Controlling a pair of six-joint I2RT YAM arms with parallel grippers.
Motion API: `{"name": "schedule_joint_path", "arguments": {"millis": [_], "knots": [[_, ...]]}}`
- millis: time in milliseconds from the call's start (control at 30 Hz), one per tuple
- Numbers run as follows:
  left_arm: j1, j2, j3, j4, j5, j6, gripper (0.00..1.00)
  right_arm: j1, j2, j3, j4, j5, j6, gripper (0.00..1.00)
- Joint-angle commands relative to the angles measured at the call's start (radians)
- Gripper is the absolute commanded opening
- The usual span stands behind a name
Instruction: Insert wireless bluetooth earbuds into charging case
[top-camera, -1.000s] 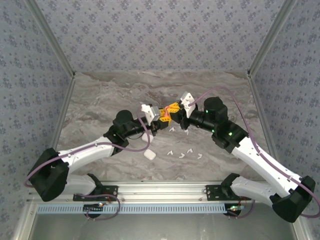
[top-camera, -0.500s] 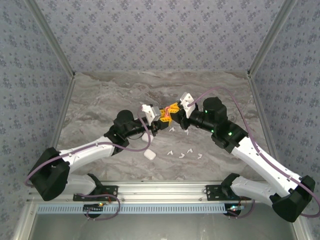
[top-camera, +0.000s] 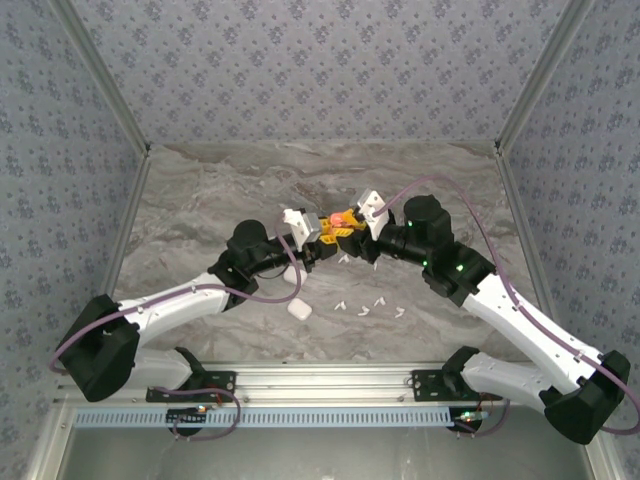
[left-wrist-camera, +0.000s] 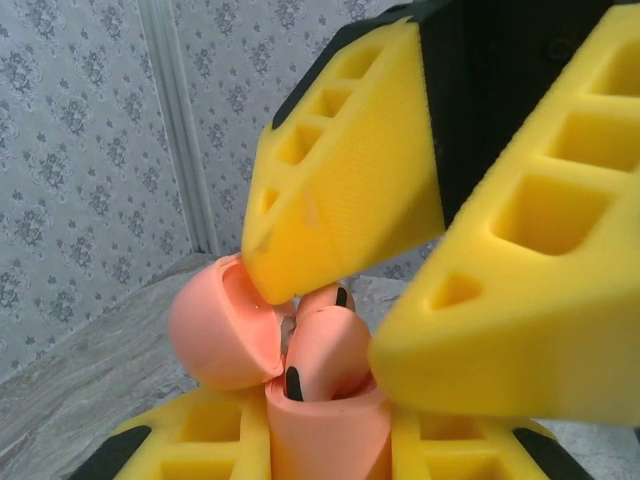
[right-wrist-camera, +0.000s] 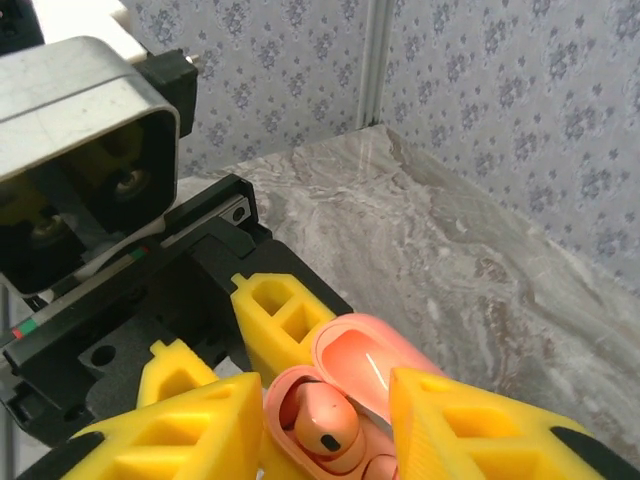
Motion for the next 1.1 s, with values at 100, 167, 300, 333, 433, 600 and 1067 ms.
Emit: {"name": "schedule_joint_path", "arguments": {"millis": [100,167,300,333,433,600,1067], "knots": [[0.000,-0.001,0.032,0.051,0.010,-0.015,0.00,-0.043,-0.033,0.124,-0.066,-0.094,0.065,0.63],[0.000,-0.001,0.030,0.056,0.013,-0.016,0.00,-0.074,-0.032,0.156,-0.095,-0.143,0.084,0.72],[0.000,-0.005,0.028,0.056,0.019,-0.020,0.00,-0.152,-0.009,0.196,-0.169,-0.238,0.125,0.90],[0.001,-0.007,0.027,0.056,0.021,-0.020,0.00,-0.179,0.004,0.213,-0.186,-0.276,0.142,0.97],[0.001,-0.011,0.027,0.056,0.025,-0.021,0.00,-0.243,0.054,0.249,-0.233,-0.373,0.187,1.00],[0.000,-0.012,0.024,0.056,0.025,-0.023,0.00,-0.278,0.134,0.261,-0.268,-0.469,0.234,1.00],[0.001,-0.009,0.026,0.054,0.019,-0.023,0.00,-0.248,0.206,0.291,-0.315,-0.602,0.225,1.00]]}}
